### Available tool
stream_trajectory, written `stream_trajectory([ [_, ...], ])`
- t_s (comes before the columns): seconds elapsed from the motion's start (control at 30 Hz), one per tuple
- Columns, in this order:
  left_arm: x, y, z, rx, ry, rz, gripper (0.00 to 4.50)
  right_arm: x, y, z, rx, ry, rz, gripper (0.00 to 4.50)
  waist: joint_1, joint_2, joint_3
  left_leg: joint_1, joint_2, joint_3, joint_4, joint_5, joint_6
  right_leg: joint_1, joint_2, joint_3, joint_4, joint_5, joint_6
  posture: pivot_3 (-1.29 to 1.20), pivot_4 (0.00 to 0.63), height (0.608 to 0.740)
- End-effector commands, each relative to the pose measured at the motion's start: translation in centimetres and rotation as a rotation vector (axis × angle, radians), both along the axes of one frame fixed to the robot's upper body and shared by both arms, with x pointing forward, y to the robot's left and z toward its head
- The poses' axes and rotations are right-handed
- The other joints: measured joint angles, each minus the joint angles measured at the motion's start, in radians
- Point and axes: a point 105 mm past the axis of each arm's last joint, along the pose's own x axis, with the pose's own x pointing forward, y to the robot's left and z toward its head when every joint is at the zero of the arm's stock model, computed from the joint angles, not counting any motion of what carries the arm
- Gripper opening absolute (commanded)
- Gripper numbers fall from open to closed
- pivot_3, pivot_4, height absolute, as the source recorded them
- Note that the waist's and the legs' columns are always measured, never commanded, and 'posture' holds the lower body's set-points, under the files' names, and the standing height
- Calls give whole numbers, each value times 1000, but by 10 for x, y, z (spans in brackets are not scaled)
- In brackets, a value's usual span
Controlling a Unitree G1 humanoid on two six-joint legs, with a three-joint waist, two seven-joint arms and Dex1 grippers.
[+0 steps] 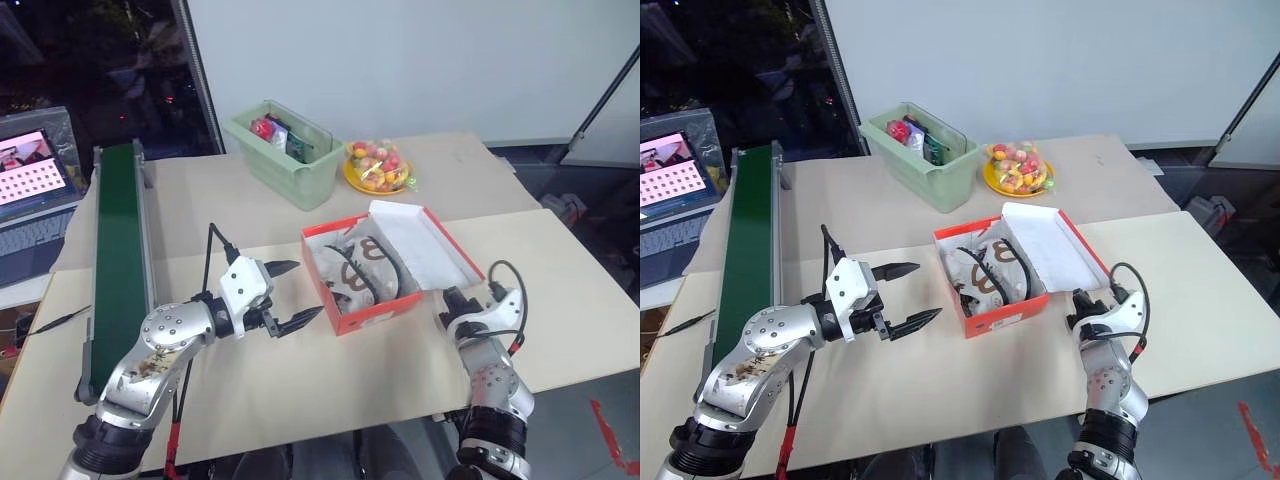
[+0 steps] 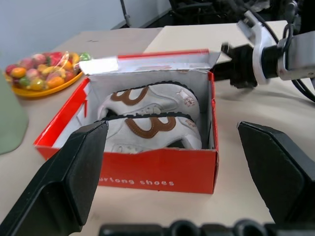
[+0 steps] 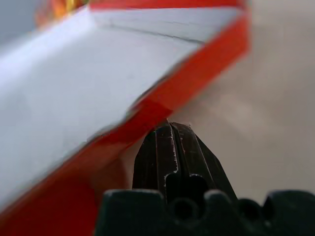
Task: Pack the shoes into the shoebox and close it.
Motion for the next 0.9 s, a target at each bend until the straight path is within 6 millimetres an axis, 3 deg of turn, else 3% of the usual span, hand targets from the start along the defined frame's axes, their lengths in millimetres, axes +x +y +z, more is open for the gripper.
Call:
stream_trajectory([
  [0.03, 1, 1, 15, 1, -69, -2, 4500, 11, 20, 49, 228, -261, 61, 20, -7, 2, 1, 0, 1, 0, -2, 0, 0, -2, 1, 1, 0, 0, -1, 0, 150, 740],
  [0.13, 3, 2, 17, 3, -75, 4, 4500, 12, 29, 73, 242, -361, 139, 20, -5, 11, 4, -4, 2, 1, -5, 0, 0, -11, 3, 2, 3, 0, -4, 0, 150, 740],
  [0.23, 5, 5, 18, 5, -76, 15, 4500, 8, 42, 91, 203, -427, 239, 20, -3, 11, 4, -7, 2, 4, -8, 0, 0, -16, 4, 2, 4, 5, -11, 0, 150, 740],
  [0.4, 6, 10, 18, -3, -72, 49, 4500, -3, 69, 109, 40, -482, 415, 20, -4, 12, 5, -9, 2, 5, -11, 0, 0, -18, 3, 2, 1, 4, -11, 0, 150, 740],
  [0.5, 2, 28, 19, 1, -59, 123, 4500, -21, 95, 122, -134, -511, 619, 20, -4, 12, 5, -8, 2, 5, -11, 0, 0, -18, 3, 2, 1, 4, -11, 0, 150, 740],
  [0.67, -11, 45, 14, 33, -27, 172, 4500, -39, 120, 114, -402, -454, 878, 20, -3, 12, 6, -7, 3, 6, -11, 0, 0, -17, 4, 1, 2, 0, -3, 0, 150, 740],
  [0.9, -17, 43, 15, 35, -25, 174, 4500, -22, 134, 97, -707, -322, 955, 20, 10, 10, 6, -8, 2, 7, -11, 0, 0, -16, 3, 1, 1, -1, -3, 0, 150, 740],
])
